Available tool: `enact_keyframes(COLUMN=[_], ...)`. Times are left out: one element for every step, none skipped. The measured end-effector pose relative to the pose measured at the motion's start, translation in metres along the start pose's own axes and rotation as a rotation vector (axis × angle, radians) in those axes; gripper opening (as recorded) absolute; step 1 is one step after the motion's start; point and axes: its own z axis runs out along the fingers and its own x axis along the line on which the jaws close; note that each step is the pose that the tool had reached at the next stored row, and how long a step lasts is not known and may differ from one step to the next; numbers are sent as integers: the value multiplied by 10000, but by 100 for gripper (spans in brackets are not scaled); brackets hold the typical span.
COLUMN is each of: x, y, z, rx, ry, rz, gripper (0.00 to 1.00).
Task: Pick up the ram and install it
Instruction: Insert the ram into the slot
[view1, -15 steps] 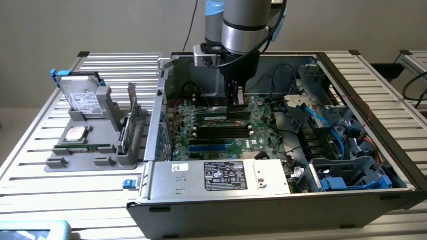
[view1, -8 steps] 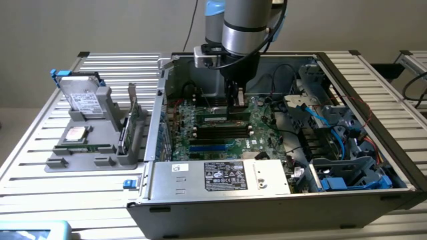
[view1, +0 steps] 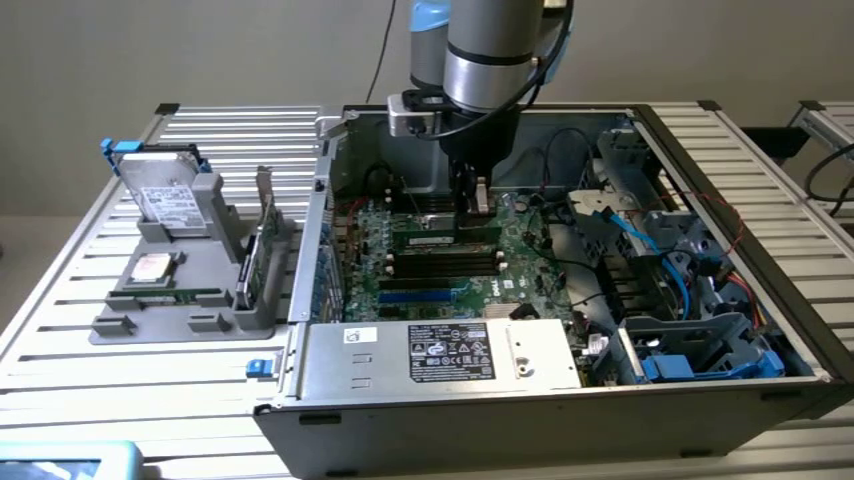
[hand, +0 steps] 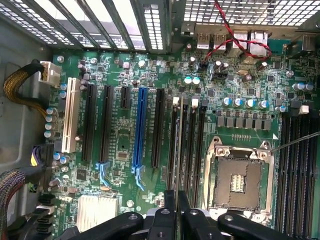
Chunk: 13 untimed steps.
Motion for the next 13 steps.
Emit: enact_keyframes(x=[0, 0, -1, -1, -2, -2, -3, -3, -4, -4, -5, -5, -5], y=[0, 0, 0, -1, -1, -2, -2, -3, -3, -3, -4, -4, -7], z=[2, 3, 7, 16, 26, 37, 50, 61, 71, 79, 88, 96, 104], rx=[0, 1, 2, 2, 1, 0, 0, 0, 0, -1, -1, -2, -2], ry=[-1, -2, -4, -5, 3, 7, 11, 14, 18, 23, 26, 33, 38], rz=[0, 0, 0, -1, -1, -1, -1, 0, 0, 1, 2, 2, 1], gripper=[13, 13, 13, 13, 13, 13, 13, 13, 13, 13, 13, 13, 13])
